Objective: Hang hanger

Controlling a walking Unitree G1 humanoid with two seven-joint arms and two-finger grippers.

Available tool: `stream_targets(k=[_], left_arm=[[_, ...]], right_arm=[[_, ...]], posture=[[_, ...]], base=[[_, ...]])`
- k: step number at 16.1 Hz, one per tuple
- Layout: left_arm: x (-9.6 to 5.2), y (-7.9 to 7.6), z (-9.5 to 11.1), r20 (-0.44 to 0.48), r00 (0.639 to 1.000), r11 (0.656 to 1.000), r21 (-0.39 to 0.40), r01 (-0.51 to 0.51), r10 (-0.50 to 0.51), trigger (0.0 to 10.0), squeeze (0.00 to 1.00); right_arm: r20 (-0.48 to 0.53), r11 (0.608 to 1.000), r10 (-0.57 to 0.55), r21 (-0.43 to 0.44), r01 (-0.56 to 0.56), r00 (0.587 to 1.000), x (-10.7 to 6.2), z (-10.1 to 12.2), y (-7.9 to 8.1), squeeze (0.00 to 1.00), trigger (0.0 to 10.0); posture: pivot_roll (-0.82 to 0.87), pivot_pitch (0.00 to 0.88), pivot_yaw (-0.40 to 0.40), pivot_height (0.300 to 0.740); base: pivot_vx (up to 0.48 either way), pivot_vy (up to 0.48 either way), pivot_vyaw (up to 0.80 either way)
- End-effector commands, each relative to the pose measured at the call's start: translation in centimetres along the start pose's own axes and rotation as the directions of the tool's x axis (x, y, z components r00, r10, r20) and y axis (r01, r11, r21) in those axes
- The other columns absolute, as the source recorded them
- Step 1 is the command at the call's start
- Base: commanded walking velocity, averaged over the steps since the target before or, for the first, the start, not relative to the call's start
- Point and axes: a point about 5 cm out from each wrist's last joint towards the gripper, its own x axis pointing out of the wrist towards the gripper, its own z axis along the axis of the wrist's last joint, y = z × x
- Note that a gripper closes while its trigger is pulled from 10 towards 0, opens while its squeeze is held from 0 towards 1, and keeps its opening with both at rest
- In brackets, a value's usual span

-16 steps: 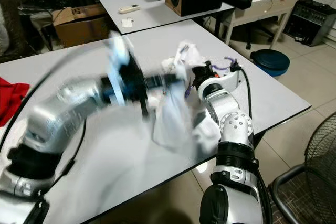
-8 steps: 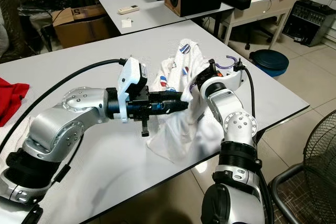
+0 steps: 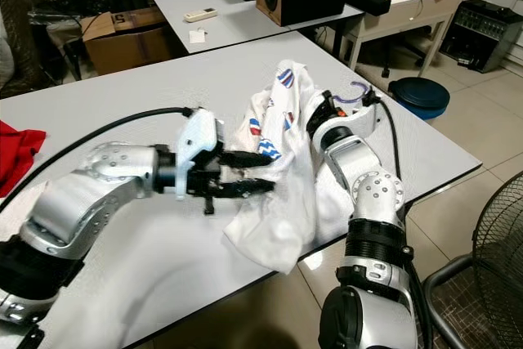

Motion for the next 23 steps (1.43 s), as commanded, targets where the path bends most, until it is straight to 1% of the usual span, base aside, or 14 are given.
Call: stream_targets(k=[1,2,3,5,6,7,9,10,12,14,15,18,20,23], left_arm=[[-1.6,1.1,0.0,0.012,0.994,0.994,-0.009,-0.108,0.108,10.0,0.0],[-2.1,1.4,0.0,0.025,0.988,0.988,-0.022,-0.152,0.153,10.0,0.0],[-3.3,2.1,-0.2,0.036,0.966,0.966,-0.055,-0.254,0.257,10.0,0.0],[-6.0,3.3,-1.1,0.02,0.882,0.873,-0.151,-0.464,0.472,10.0,0.0],[-7.9,3.5,-1.6,0.01,0.807,0.792,-0.197,-0.578,0.591,10.0,0.0],[-8.6,3.4,-1.9,0.001,0.78,0.762,-0.213,-0.612,0.626,10.0,0.0],[-10.5,1.7,-3.3,-0.09,0.74,0.707,-0.236,-0.667,0.667,10.0,0.0],[-10.8,1.3,-3.6,-0.111,0.731,0.697,-0.236,-0.677,0.673,10.0,0.0],[-11.0,0.0,-4.1,-0.155,0.715,0.674,-0.249,-0.696,0.681,10.0,0.0],[-10.7,-0.4,-4.1,-0.148,0.708,0.67,-0.237,-0.704,0.691,10.0,0.0],[-10.4,-0.8,-4.2,-0.156,0.704,0.671,-0.219,-0.709,0.693,10.0,0.0],[-9.8,-1.9,-4.3,-0.161,0.709,0.667,-0.249,-0.702,0.686,10.0,0.0],[-9.0,-2.8,-4.8,-0.173,0.724,0.678,-0.259,-0.688,0.668,10.0,0.0],[-8.7,-2.7,-4.8,-0.173,0.725,0.685,-0.24,-0.688,0.667,10.0,0.0]], right_arm=[[-0.051,0.99,0.003,-0.14,-0.01,0.999,-0.5,0.0,0.4,0.0,10.0],[-0.065,0.981,0.003,-0.193,-0.015,0.998,-0.8,0.0,0.5,0.0,10.0],[-0.075,0.976,0.025,-0.216,-0.041,0.997,-1.5,0.2,0.6,0.0,10.0],[-0.157,0.918,0.131,-0.353,-0.179,0.979,-3.1,0.0,2.1,0.0,10.0],[-0.218,0.875,0.199,-0.4,-0.274,0.955,-4.3,-0.1,3.3,0.0,10.0],[-0.252,0.854,0.219,-0.419,-0.31,0.943,-4.9,-0.2,3.7,0.0,10.0],[-0.369,0.773,0.237,-0.488,-0.405,0.899,-7.1,-0.4,4.4,0.0,10.0],[-0.375,0.769,0.241,-0.489,-0.412,0.895,-7.4,-0.3,4.5,0.0,10.0],[-0.445,0.696,0.227,-0.548,-0.463,0.867,-8.9,-0.2,4.6,0.0,10.0],[-0.475,0.676,0.205,-0.564,-0.474,0.856,-9.9,-0.3,4.3,0.0,10.0],[-0.483,0.676,0.195,-0.565,-0.474,0.854,-10.4,-0.4,4.2,0.0,10.0],[-0.498,0.674,0.207,-0.551,-0.492,0.842,-11.0,-0.5,4.3,0.0,10.0],[-0.524,0.68,0.196,-0.536,-0.5,0.829,-11.7,-0.9,3.8,0.0,10.0],[-0.529,0.699,0.168,-0.531,-0.479,0.832,-12.3,-1.3,3.1,0.0,10.0]], posture=[[0.01,0.0,0.052,0.74],[0.01,0.0,0.051,0.74],[0.01,0.0,0.048,0.74],[0.01,0.0,0.032,0.74],[0.02,0.0,0.025,0.74],[0.02,0.0,0.025,0.74],[0.03,0.008,0.01,0.74],[0.03,0.008,0.01,0.74],[0.04,0.016,0.01,0.74],[0.03,0.019,0.003,0.74],[0.03,0.026,-0.007,0.74],[0.04,0.035,-0.01,0.74],[0.05,0.039,0.001,0.74],[0.04,0.044,0.019,0.74]], base=[[0.0,0.0,0.0],[0.0,0.0,0.0],[0.0,0.0,0.0],[0.0,0.0,0.0],[0.0,0.0,0.8],[0.0,0.0,0.8],[0.0,0.0,0.8],[0.0,0.0,0.8],[0.0,0.0,0.79],[0.0,0.0,0.79],[0.0,0.0,0.79],[0.0,0.0,0.79],[0.0,0.0,0.79],[0.0,0.0,0.79]])
